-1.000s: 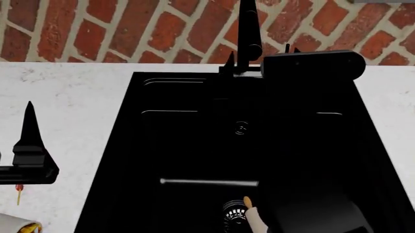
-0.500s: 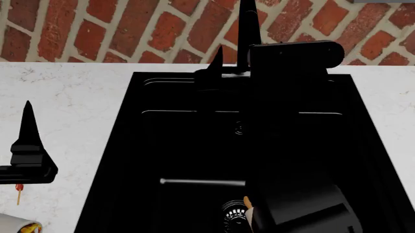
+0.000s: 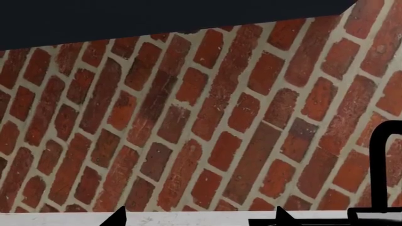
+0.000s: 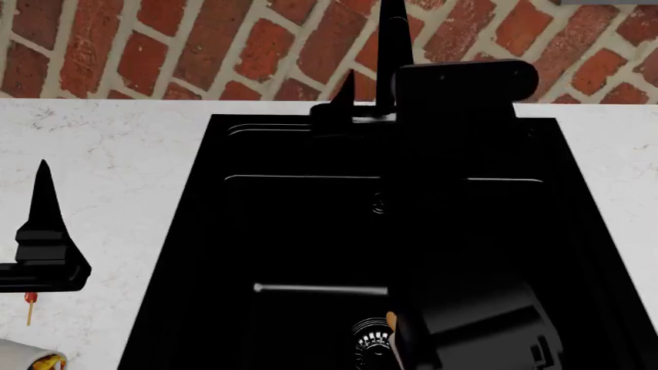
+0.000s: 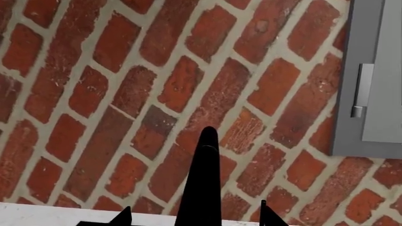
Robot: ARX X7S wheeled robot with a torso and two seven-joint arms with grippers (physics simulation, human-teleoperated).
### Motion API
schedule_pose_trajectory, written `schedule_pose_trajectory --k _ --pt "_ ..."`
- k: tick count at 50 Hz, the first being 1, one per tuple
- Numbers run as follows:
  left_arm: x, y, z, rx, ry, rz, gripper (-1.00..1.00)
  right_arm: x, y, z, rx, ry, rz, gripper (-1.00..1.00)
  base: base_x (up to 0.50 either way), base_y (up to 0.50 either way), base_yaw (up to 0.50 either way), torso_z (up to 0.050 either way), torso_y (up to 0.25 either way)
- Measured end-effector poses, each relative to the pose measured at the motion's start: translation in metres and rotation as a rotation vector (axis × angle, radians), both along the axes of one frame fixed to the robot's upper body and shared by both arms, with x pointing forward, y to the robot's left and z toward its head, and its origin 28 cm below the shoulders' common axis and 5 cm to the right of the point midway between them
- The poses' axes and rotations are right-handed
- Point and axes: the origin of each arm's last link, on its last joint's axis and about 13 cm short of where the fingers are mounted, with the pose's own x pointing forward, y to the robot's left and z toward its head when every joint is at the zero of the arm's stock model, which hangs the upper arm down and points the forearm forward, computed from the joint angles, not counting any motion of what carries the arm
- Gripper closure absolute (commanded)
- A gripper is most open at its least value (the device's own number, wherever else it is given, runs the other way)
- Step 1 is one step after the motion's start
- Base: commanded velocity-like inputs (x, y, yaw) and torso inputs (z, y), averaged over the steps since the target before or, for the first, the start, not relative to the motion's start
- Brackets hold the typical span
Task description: Turn the sink spout to the right.
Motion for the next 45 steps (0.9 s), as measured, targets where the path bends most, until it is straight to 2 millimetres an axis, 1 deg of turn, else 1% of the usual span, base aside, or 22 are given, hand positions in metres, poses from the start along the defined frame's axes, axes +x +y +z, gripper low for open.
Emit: schedule_pose_trajectory --k 20,45 --pt "0.0 0.0 0.0 -0.004 -0.005 -0.002 -1.0 0.009 -0.009 -0.004 0.007 0.01 -0.05 -1.0 0.0 0.0 0.0 0.0 0.0" --pt "0.0 0.0 0.0 -0.006 -0.003 -0.004 -1.0 0.005 -0.023 -0.004 0.03 0.009 -0.115 -1.0 0.0 0.0 0.0 0.0 0.0"
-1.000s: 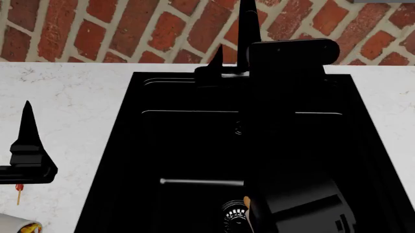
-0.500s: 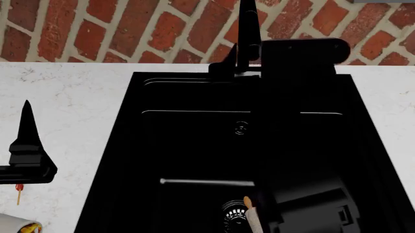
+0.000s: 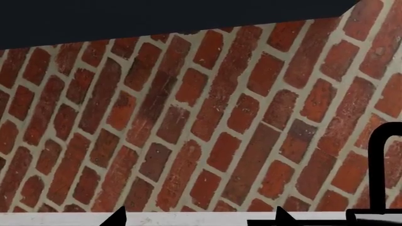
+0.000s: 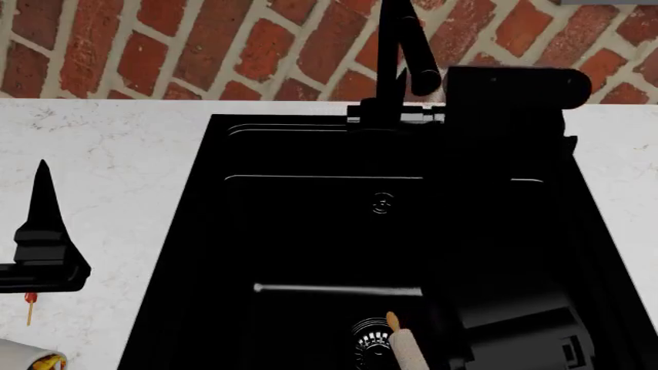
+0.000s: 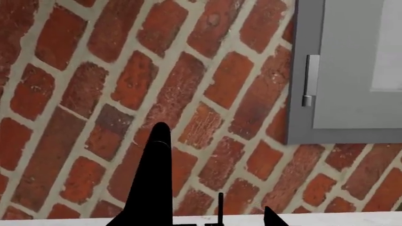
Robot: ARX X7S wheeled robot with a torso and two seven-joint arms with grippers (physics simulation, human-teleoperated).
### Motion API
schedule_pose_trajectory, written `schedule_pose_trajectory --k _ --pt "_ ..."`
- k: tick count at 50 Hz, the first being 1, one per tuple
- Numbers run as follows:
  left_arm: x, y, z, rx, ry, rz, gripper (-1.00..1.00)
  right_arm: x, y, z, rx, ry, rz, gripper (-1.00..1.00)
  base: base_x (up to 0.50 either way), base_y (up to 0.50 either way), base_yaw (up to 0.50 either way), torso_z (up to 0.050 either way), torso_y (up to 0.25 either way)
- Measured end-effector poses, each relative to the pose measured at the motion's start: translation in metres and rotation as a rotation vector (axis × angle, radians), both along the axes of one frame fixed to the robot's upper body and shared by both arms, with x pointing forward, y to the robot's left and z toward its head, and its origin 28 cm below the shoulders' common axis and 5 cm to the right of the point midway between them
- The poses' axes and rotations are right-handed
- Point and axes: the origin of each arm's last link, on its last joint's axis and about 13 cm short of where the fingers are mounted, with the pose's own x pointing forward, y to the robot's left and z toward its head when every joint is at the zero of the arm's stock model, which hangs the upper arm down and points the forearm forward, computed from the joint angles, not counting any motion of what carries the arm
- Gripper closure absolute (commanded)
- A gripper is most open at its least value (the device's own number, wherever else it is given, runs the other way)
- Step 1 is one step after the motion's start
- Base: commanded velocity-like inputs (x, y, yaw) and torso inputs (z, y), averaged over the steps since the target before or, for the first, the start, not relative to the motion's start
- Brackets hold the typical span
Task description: Turn the sink spout to the right.
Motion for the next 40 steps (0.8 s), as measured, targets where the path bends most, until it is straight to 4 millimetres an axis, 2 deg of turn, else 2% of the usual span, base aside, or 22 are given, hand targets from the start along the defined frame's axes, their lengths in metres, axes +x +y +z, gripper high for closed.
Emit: schedule_pose_trajectory --k 40 --pt "0.0 0.0 0.0 -0.004 0.003 0.001 -1.0 0.005 -0.017 0.01 -0.005 -0.023 -0.069 -1.0 0.0 0.0 0.0 0.0 0.0"
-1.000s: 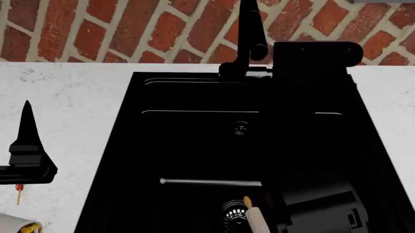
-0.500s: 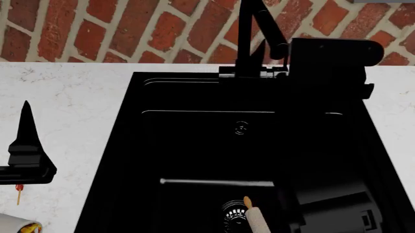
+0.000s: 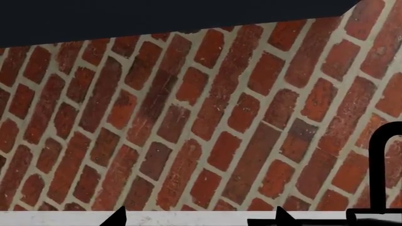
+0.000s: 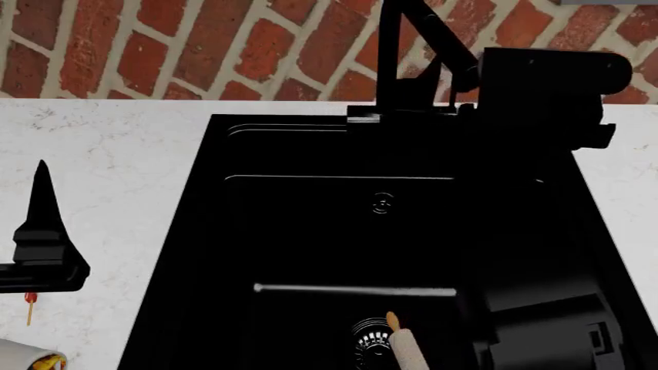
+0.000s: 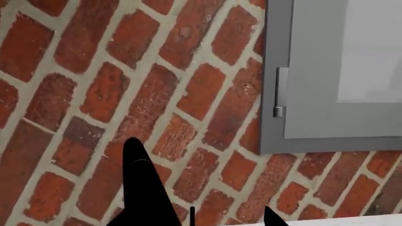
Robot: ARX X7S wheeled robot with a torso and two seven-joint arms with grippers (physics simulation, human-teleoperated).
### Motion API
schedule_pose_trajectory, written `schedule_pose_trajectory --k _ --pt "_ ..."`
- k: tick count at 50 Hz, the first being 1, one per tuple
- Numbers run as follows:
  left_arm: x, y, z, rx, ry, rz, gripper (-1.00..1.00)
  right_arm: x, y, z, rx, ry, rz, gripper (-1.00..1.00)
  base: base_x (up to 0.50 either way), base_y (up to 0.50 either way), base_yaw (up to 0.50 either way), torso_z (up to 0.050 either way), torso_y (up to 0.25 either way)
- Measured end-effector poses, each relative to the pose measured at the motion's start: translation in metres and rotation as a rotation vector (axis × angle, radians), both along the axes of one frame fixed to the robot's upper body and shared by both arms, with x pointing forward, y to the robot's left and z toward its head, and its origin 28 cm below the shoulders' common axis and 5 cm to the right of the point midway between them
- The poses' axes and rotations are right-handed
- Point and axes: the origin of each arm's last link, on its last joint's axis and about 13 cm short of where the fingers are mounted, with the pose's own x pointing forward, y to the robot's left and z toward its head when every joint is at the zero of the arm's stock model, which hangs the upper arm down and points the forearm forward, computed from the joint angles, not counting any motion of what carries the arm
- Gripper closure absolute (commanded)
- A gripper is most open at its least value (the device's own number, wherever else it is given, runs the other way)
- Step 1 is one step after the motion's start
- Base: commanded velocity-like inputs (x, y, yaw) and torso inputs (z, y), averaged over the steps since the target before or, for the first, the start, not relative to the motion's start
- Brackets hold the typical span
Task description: Turn the sink spout to the right.
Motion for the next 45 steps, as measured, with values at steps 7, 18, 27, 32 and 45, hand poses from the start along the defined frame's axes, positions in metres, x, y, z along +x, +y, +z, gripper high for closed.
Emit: schedule_pose_trajectory --k 7,18,27,32,45 --pt "0.0 0.0 0.0 -0.001 0.0 0.0 -1.0 0.004 -0.004 0.0 -0.004 0.002 -0.014 -1.0 0.0 0.0 0.0 0.0 0.0" --pt "0.0 0.0 0.0 -0.002 -0.004 -0.001 -1.0 0.01 -0.011 0.001 -0.011 0.01 -0.044 -1.0 0.0 0.0 0.0 0.0 0.0" --pt "0.0 0.0 0.0 -0.005 -0.007 -0.001 -1.0 0.013 -0.016 0.003 -0.012 0.005 -0.066 -1.0 0.0 0.0 0.0 0.0 0.0" --pt "-0.001 0.0 0.0 -0.004 -0.007 -0.001 -1.0 0.015 -0.019 0.002 -0.013 0.01 -0.077 -1.0 0.0 0.0 0.0 0.0 0.0" --pt "0.0 0.0 0.0 -0.003 0.001 -0.006 -1.0 0.019 -0.027 0.005 -0.02 0.008 -0.113 -1.0 0.0 0.0 0.0 0.0 0.0"
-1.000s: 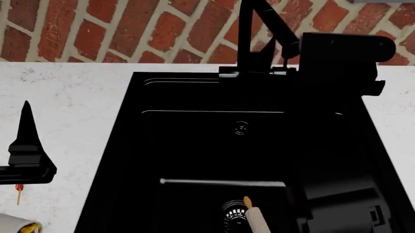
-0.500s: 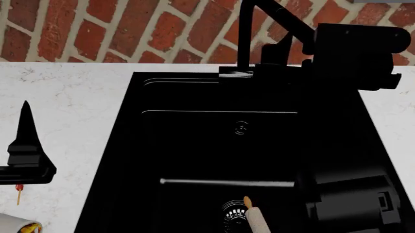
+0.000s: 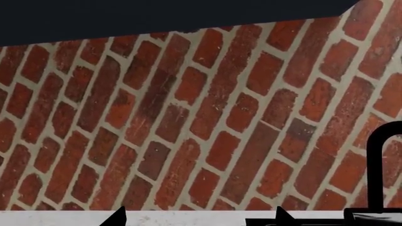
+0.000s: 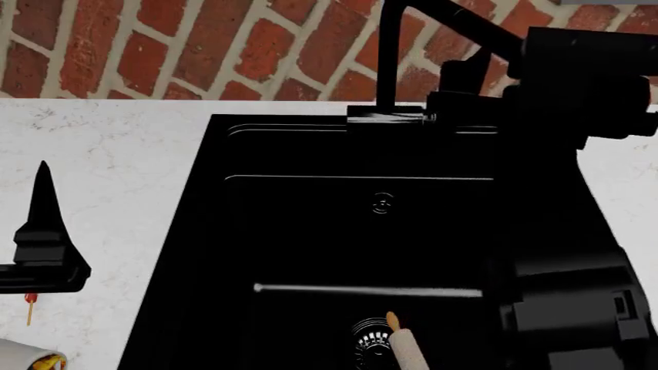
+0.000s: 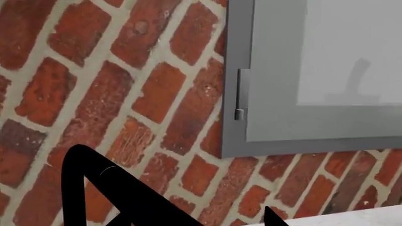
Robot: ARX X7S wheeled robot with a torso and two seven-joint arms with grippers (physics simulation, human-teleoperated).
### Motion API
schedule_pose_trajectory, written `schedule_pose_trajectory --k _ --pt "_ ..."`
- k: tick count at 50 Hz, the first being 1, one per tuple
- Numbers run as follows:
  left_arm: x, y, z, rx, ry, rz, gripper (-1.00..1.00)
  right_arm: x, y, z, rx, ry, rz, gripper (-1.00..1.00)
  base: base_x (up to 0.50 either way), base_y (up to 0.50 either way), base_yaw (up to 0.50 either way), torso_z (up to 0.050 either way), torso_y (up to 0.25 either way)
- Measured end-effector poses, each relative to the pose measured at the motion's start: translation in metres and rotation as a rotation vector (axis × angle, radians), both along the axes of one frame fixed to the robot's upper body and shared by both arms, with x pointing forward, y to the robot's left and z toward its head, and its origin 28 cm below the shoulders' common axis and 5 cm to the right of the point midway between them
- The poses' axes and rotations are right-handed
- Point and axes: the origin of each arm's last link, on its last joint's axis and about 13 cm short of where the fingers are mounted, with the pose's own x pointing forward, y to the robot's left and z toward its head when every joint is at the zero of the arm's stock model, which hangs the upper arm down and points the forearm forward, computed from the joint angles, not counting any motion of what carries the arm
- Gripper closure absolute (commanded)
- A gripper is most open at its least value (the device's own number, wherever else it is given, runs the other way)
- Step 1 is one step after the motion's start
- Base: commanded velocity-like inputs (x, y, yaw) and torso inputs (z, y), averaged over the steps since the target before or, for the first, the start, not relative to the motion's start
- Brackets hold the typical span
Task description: Turn the sink spout to the right.
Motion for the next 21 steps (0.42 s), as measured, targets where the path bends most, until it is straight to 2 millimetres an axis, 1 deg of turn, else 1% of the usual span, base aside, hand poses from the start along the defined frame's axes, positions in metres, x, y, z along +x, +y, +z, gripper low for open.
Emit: schedule_pose_trajectory --k 21 --pt "0.0 0.0 0.0 0.0 0.007 -0.004 -1.0 0.013 -0.013 0.007 -0.008 -0.001 -0.052 -1.0 0.0 0.0 0.0 0.0 0.0"
